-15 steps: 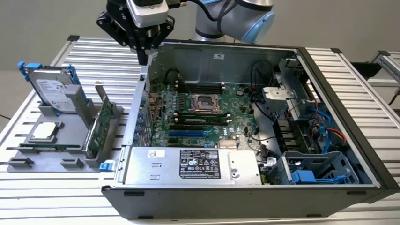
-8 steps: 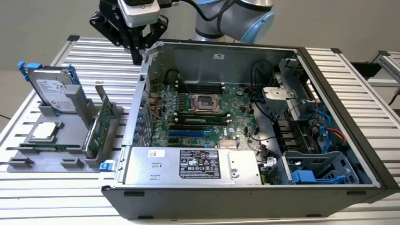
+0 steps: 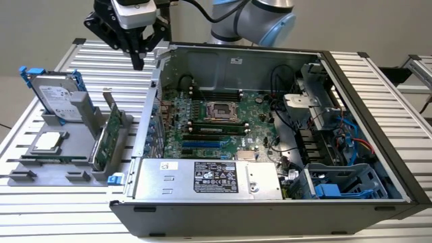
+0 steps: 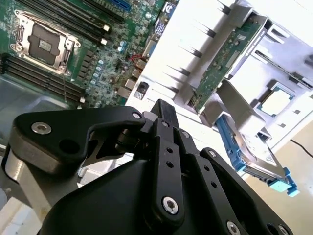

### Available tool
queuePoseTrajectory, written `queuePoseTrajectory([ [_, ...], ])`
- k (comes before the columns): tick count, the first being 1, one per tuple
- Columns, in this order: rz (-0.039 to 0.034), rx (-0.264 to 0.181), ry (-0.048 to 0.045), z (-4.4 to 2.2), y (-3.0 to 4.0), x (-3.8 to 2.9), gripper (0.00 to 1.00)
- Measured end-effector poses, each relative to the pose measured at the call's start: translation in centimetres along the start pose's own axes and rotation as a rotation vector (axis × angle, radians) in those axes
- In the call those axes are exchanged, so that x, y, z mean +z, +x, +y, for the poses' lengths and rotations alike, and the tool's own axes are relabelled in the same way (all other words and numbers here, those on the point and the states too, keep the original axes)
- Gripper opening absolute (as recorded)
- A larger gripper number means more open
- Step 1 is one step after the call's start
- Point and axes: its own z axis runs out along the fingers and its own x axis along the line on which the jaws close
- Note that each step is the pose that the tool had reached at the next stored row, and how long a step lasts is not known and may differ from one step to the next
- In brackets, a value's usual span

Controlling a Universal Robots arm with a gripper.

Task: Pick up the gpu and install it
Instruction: 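Reach for the gpu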

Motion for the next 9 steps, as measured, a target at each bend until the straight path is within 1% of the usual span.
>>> queuePoseTrajectory([
  [9, 0.0, 0.0, 0.0, -0.19, 1.97, -0.05, 0.0],
])
